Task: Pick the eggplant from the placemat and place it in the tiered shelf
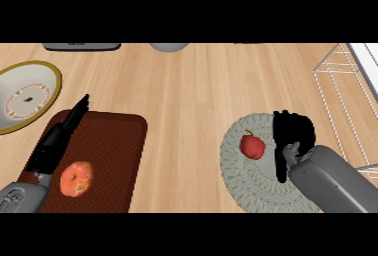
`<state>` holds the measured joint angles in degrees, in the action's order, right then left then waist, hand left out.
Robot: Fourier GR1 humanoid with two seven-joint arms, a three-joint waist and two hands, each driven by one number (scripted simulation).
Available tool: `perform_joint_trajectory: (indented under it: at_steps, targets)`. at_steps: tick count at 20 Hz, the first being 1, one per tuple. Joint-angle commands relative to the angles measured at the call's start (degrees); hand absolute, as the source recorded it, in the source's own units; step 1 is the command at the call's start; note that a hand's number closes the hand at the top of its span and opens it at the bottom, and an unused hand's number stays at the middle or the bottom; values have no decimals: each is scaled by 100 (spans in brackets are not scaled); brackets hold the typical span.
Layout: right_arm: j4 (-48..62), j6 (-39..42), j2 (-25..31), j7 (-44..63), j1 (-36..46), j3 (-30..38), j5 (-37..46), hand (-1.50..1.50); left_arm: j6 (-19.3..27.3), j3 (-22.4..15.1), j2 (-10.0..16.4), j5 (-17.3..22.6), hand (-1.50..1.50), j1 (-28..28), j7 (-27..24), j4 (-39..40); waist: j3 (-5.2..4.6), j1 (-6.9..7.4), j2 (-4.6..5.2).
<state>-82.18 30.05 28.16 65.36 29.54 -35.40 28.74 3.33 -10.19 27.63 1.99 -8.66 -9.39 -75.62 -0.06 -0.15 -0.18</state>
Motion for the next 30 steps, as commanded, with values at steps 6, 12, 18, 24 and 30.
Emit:
perform_joint_trajectory:
  at_steps: [6, 12, 18, 24, 30]
  targets:
    - [-23, 234, -21, 477, -278, 231, 745, -150, 0, 71, -242, -212, 0, -162, 45, 137, 4, -18, 16]
    - [51, 361, -419, 408, -506, 394, 1151, -150, -252, 281, -139, -182, 0, 3, 47, -30, 5, 17, 14]
    - [141, 445, -580, 292, -667, 627, 1561, -150, -322, 377, -161, -250, 0, 196, -37, -225, 4, 37, 13]
    - [-88, 531, -601, 31, -1179, 814, 1867, 150, -127, 220, -512, -538, 0, 357, 151, -411, 6, 17, 7]
    - [-297, 773, -806, -416, -1329, 1363, 1957, 150, -269, 462, -606, -704, 0, 319, 132, -410, 6, 11, 9]
